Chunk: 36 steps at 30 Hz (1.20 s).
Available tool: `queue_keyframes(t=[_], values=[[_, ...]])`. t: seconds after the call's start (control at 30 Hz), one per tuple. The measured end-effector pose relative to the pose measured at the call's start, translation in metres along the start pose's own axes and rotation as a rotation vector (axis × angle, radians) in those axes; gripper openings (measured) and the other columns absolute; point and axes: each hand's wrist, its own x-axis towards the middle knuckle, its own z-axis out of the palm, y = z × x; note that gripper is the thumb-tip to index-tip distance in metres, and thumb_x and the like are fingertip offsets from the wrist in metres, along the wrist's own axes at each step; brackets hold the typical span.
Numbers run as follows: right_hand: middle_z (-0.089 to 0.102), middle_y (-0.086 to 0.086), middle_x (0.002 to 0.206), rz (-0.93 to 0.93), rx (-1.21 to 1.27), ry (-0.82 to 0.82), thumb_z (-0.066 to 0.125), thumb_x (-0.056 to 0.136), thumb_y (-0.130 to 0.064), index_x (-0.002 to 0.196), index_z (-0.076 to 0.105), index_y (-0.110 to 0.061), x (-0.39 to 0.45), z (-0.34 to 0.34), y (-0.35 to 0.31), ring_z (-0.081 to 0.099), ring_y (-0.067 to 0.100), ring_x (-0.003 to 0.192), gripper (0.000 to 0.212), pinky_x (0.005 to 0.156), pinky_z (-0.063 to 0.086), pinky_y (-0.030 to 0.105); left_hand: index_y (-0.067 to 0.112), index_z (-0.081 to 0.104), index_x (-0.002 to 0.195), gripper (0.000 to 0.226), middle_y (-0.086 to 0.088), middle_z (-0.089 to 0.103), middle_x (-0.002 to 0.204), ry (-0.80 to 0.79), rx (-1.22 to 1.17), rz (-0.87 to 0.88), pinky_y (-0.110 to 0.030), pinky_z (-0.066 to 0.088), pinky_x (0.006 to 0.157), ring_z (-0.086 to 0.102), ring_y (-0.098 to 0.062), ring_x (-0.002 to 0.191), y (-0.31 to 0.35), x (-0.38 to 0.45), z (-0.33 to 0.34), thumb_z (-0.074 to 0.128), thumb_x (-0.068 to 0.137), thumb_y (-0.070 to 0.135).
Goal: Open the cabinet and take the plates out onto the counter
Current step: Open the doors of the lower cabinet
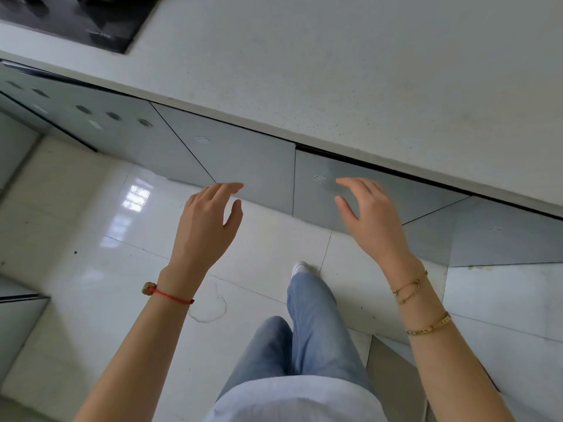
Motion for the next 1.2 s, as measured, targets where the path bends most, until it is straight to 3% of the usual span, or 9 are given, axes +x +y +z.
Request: queue_keyframes(t=[0.3, 0.47, 0.7, 0.9, 1.2], values=[[0.064, 0.005, 0.119, -0.09, -0.021, 0.099, 0.054, 0.095, -0.02, 0.123, 0.059, -0.011, 0.025, 0.106, 0.066, 0.056, 0.026, 0.11, 0.03, 0.097, 0.045, 0.04, 0.012, 0.062, 0.121, 0.027, -0.001, 0.068, 0.115, 0.082, -0.002, 0.075, -0.042, 0.051, 0.09, 0.064, -0.023, 0.105, -0.054, 0.016, 0.116, 0.054, 0.096, 0.015], [0.063, 0.004, 0.12, -0.171, -0.031, 0.187, 0.053, 0.096, -0.021, 0.125, 0.058, -0.011, 0.041, 0.154, 0.096, 0.055, 0.025, 0.112, 0.03, 0.098, 0.044, 0.039, 0.015, 0.061, 0.123, 0.028, 0.002, 0.067, 0.118, 0.172, 0.031, 0.147, -0.032, 0.044, 0.095, 0.062, -0.02, 0.108, -0.082, 0.029, 0.18, 0.053, 0.097, 0.018], [0.064, 0.003, 0.118, -0.28, -0.028, 0.328, 0.054, 0.096, -0.021, 0.124, 0.059, -0.011, 0.059, 0.212, 0.127, 0.054, 0.024, 0.112, 0.031, 0.098, 0.043, 0.036, 0.013, 0.06, 0.125, 0.029, -0.001, 0.067, 0.12, 0.306, 0.039, 0.236, -0.039, 0.047, 0.097, 0.062, -0.021, 0.111, -0.121, 0.049, 0.246, 0.053, 0.098, 0.018], [0.063, 0.003, 0.116, -0.347, -0.031, 0.429, 0.054, 0.096, -0.023, 0.124, 0.059, -0.012, 0.069, 0.238, 0.129, 0.054, 0.023, 0.111, 0.031, 0.098, 0.044, 0.034, 0.013, 0.061, 0.125, 0.029, 0.0, 0.067, 0.118, 0.418, 0.033, 0.305, -0.038, 0.047, 0.096, 0.063, -0.021, 0.11, -0.137, 0.062, 0.268, 0.053, 0.097, 0.019], [0.062, 0.0, 0.12, -0.429, -0.044, 0.541, 0.056, 0.096, -0.024, 0.127, 0.057, -0.014, 0.086, 0.228, 0.1, 0.053, 0.019, 0.115, 0.033, 0.099, 0.044, 0.034, 0.016, 0.06, 0.125, 0.03, 0.003, 0.066, 0.118, 0.548, -0.015, 0.379, -0.034, 0.047, 0.096, 0.062, -0.018, 0.109, -0.121, 0.089, 0.242, 0.052, 0.097, 0.02]])
